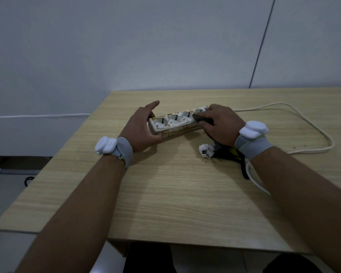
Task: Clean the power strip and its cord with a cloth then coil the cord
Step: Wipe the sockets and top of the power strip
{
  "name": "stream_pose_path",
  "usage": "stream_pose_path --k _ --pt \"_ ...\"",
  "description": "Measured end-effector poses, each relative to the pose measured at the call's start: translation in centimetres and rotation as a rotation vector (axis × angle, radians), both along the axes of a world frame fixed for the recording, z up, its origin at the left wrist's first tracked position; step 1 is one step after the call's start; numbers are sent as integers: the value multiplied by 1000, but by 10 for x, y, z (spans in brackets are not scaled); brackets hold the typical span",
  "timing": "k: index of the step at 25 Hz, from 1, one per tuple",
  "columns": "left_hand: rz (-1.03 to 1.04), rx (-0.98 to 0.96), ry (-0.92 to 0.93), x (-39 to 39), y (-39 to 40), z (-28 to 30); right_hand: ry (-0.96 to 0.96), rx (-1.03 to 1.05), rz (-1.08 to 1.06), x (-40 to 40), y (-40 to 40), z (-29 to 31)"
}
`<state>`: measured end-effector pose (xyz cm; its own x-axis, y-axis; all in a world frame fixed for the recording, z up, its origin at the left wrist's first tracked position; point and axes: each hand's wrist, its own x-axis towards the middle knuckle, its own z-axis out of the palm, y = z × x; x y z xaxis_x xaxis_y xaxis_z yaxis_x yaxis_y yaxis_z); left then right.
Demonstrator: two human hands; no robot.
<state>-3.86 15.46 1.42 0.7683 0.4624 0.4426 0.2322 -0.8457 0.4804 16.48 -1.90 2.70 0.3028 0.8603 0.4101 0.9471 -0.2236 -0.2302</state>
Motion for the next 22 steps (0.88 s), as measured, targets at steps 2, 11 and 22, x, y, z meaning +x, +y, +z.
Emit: stream_pose_path --k 2,11,22 --pt "-3 -3 -10 0 0 1 7 51 -158 9 -3 -1" --pt "-5 -13 1 1 -1 0 -22 -16 66 -6 1 -2" --pt "8 -14 -29 1 -7 3 15 -30 154 -32 7 3"
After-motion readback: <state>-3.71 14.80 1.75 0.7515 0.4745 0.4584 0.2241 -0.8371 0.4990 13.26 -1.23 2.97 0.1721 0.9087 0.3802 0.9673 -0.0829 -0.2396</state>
